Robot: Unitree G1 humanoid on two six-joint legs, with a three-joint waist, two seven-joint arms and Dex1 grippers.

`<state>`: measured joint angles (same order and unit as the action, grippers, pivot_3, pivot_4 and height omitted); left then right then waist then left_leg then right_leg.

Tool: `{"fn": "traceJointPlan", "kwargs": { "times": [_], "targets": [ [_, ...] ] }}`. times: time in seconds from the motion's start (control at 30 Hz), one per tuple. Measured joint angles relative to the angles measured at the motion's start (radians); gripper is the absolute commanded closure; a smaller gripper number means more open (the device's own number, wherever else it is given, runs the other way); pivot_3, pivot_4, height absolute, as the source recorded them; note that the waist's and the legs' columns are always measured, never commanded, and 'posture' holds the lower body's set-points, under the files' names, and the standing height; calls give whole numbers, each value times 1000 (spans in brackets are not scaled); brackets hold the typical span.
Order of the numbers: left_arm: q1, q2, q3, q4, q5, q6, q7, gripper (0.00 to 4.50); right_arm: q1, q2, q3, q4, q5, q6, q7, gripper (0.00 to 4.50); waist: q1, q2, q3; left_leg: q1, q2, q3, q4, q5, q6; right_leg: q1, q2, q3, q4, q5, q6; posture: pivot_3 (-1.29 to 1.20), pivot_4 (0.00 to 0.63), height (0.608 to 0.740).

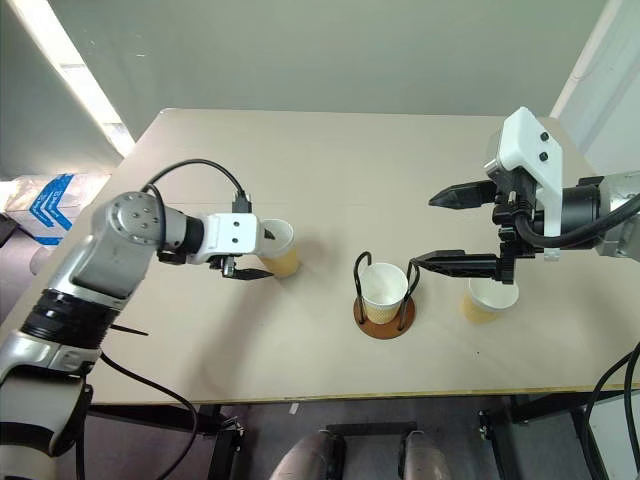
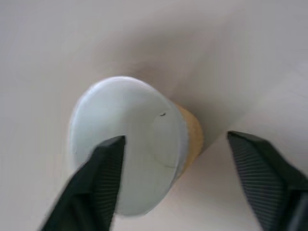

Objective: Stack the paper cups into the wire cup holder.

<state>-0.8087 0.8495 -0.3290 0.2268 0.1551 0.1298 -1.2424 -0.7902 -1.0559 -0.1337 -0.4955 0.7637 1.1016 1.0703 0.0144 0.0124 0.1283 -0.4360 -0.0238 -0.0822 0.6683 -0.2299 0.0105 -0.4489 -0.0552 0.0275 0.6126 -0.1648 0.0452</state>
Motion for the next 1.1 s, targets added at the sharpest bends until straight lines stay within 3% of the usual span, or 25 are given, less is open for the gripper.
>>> {"fn": "traceJointPlan", "kwargs": {
  "times": [0.23, 0.57, 0.77, 1.1],
  "targets": [
    [-59, -44, -15, 84, 14, -68, -2, 4462, 17, -3, 0, -8, 20, 0, -28, 0, 0, 0, 0, 0, 0, 0, 1, 0, 0, 0, 0, 0, 0, 4, 6, 0, 150, 740],
    [-70, -49, 4, 81, -56, -52, -111, 4462, 59, -3, -19, -13, 59, -3, -75, 0, 0, 0, 0, -1, 0, 0, 1, 0, 0, 0, 0, 0, 0, 5, 7, 0, 150, 740],
    [-112, -49, 59, -25, -216, 81, -231, 4462, 185, -22, -98, -31, 79, -37, -68, 0, 5, 0, 0, -3, 0, 0, 4, -1, 1, 0, 0, 0, -1, 5, 7, 0, 150, 740],
    [-316, -65, 63, -82, -480, 270, -331, 4462, 374, -14, -204, -140, 150, -87, -90, 0, 4, 0, 0, -3, 0, 3, 8, -2, 7, 1, 0, 1, -2, 5, 8, 0, 150, 740]
  ]
}}
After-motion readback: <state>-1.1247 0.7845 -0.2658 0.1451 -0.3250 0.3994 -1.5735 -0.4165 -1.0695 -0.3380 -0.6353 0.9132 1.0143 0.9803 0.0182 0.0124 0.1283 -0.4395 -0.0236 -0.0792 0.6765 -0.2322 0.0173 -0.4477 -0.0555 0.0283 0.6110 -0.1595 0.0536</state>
